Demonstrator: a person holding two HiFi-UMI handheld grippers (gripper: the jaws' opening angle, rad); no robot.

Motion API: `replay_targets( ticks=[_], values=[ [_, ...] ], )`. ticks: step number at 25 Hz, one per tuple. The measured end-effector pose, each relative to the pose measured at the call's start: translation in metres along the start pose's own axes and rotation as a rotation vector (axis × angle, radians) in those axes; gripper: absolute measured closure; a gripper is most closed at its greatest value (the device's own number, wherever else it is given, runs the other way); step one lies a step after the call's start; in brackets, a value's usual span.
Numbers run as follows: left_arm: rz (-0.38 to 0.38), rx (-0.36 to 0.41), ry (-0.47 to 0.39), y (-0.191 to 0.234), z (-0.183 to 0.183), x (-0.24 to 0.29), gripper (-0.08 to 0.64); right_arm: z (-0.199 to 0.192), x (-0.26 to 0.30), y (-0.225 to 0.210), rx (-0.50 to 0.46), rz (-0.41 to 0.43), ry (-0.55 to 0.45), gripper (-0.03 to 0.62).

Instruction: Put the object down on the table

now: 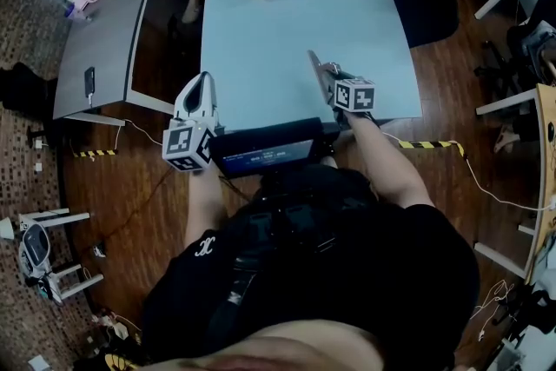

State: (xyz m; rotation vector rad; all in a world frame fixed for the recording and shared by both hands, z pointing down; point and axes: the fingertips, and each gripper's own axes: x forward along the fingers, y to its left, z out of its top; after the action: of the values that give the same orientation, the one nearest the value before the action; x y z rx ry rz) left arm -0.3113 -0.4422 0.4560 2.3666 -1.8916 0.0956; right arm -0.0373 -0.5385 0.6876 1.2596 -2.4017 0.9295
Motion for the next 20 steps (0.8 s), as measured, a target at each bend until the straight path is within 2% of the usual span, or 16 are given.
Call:
replay_targets(
  ticks=[12,18,20],
  values=[
    [-0.007,0.029,0.03,-0.011,-0.004,-0.003,0.569,-0.075,0.019,-0.03,0.028,-0.082,0.218,0.502],
    [0.007,0.033,0.029,-0.009,-0.002,-0.008,0.569,-0.085,0.023,-0.036,0.045,-0.081,0.238,0.489],
    [0.012,0.035,0.026,-0.008,-0.001,-0.009,0.569,-0.083,0.025,-0.037,0.006,-0.084,0.236,0.473]
  ],
)
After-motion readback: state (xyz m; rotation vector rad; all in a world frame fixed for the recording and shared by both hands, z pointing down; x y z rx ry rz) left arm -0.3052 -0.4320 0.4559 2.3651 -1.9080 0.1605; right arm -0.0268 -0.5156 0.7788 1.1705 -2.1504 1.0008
